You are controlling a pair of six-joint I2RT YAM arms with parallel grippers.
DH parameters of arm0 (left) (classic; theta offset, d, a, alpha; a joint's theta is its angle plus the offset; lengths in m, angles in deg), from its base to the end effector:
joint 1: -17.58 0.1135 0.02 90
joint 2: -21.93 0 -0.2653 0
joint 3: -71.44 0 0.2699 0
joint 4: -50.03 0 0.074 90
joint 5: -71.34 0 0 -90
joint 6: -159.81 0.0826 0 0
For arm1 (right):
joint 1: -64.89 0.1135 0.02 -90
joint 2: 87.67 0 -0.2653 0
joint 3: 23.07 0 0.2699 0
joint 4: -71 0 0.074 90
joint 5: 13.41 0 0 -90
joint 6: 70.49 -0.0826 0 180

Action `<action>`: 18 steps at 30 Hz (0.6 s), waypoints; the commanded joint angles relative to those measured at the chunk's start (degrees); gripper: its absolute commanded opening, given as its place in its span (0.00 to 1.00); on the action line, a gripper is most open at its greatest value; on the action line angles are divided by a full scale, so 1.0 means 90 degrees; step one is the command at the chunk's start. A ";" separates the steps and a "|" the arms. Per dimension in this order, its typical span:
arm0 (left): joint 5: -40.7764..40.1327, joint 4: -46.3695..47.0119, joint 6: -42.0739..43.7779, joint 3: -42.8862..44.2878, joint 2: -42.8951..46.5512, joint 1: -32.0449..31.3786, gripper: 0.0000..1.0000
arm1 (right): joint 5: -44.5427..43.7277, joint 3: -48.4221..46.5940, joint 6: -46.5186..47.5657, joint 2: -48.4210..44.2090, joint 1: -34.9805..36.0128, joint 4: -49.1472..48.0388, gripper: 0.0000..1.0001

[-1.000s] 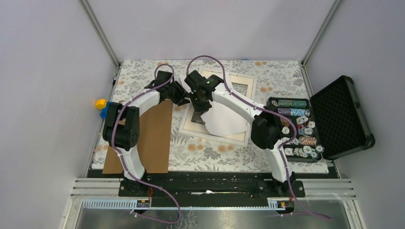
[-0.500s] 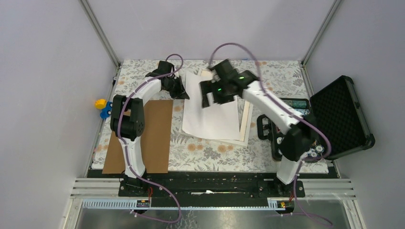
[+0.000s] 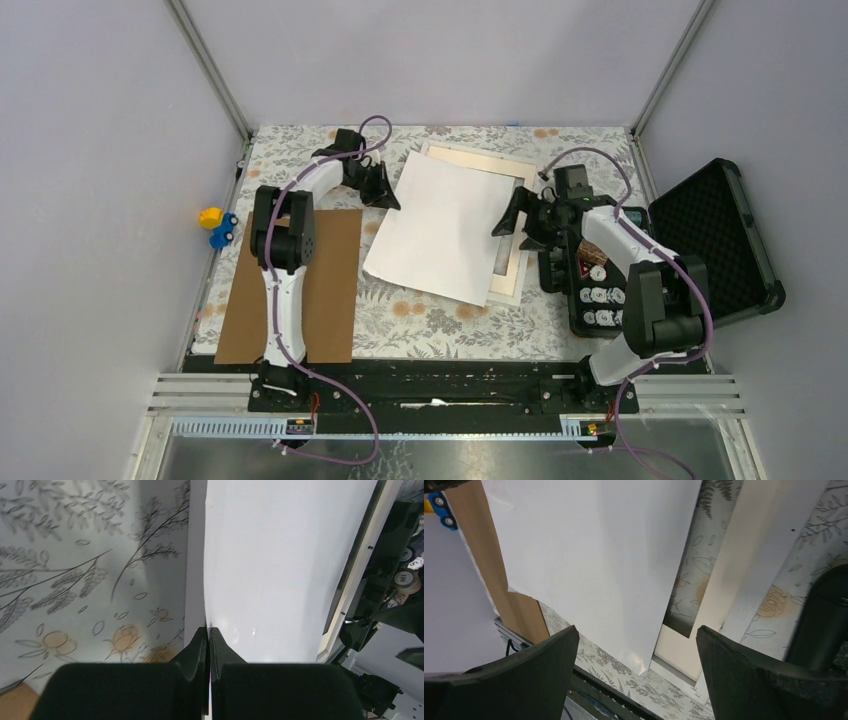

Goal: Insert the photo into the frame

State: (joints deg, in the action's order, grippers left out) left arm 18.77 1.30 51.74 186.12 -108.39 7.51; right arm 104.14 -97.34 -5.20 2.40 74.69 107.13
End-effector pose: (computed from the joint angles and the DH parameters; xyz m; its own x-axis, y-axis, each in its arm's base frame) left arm 0.4953 -0.1389 0.1172 -0.9673 -0.0784 -0.2412 0.1027 0.7485 -0.6551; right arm 0.3589 0.1008 0.1894 -0.8853 0.2232 -0.4079 -0.0681 0.8056 0.5885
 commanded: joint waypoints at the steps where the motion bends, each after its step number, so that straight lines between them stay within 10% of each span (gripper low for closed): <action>1: 0.0146 0.0744 -0.0191 0.0340 -0.0095 -0.0262 0.00 | 0.0463 0.0452 -0.0411 -0.0434 -0.0430 -0.1027 0.93; 9: 0.0155 0.2856 -0.0927 -0.0990 0.0873 -0.0376 0.00 | -0.1359 0.0767 -0.0433 -0.0929 -0.0551 -0.0888 0.92; 18: 0.0768 0.3437 -0.0363 -0.1577 0.1452 -0.0386 0.00 | -0.1622 0.0198 -0.0695 -0.0006 -0.0894 -0.1066 0.67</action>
State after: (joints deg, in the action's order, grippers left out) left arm 22.22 25.81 45.82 172.18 -99.95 4.10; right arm 92.69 -91.55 -10.01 -0.97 67.92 99.68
